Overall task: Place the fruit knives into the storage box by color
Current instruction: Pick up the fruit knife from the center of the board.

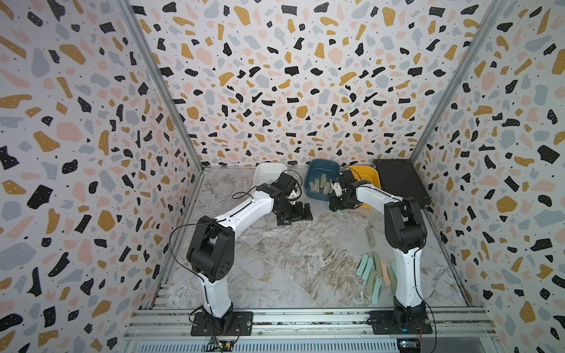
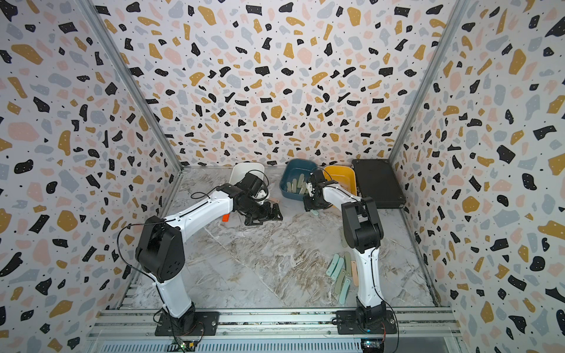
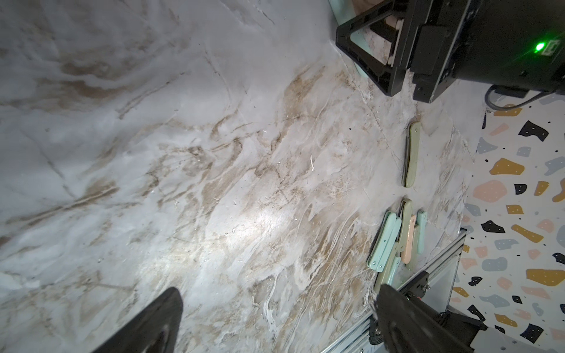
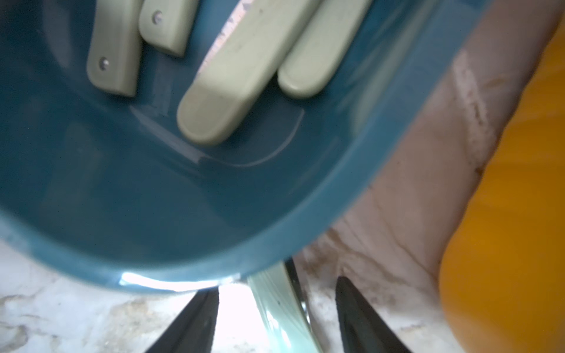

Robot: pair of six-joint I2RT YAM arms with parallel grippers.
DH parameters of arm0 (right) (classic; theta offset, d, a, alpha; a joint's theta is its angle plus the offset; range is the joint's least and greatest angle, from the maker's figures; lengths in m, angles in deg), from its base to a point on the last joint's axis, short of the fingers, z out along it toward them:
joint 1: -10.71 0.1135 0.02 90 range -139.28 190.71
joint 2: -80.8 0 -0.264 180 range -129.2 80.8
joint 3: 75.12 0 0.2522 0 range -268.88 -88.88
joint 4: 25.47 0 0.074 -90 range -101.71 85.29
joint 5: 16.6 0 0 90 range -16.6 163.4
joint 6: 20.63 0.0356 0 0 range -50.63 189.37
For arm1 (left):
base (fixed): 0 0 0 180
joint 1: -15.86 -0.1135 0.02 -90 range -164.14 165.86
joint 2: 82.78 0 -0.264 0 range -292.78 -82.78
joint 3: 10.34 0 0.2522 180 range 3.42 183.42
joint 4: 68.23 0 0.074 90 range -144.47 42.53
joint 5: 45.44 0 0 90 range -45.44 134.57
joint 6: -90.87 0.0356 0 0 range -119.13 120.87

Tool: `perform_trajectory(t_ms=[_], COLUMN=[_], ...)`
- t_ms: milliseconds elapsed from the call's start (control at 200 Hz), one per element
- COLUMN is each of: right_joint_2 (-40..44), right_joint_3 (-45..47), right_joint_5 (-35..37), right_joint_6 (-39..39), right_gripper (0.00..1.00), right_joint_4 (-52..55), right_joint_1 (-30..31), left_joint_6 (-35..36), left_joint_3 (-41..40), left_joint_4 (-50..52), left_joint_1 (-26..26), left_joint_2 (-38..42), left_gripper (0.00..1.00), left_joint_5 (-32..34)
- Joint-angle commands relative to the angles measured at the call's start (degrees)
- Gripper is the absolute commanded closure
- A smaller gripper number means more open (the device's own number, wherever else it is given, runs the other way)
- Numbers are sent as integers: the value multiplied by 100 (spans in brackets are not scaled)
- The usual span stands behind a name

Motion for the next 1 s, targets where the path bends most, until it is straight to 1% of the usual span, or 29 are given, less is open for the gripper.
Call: perform_trajectory(t_ms=[0,180,245,335,496,626,701,816,881,996], right_joint_2=[314,684,838,1111,1673,2077,2357,2735,2905,3105], right_joint_3=[295,1072,1351,1797,2590,3063,3373,3815,4009,4232], right_joint_5=[-74,-164,-105,-134,-156,-518,-799,-1219,-1402,-1702], right_joint_6=[202,444,466,533,736,987,1136,1362,1463,1608], right_gripper=[52,72,76,79,82,82,82,82,82,82], right_joint_4=[238,181,186,107,-243,-652,-1057,-1652,-1918,-2231], right_joint_1=[-9,159,268,446,893,1162,1240,1254,1253,1251], left_joint_6=[-5,-24,-33,-40,-66,-192,-374,-786,-1120,-1728], left_joint_3=[-66,-264,-387,-610,-994,-1243,-1382,-1628,-1763,-1918], left_joint_4=[-103,-189,-233,-287,-382,-550,-791,-1609,-2253,-3317], left_joint_1=[-28,-113,-169,-264,-413,-435,-444,-521,-545,-550], left_joint_2=[230,414,502,635,846,853,770,552,399,132], left_gripper=[1,1,1,1,1,1,1,0,3,13], left_joint_5=[-99,-88,-86,-89,-82,-175,-420,-1256,-1797,-2367])
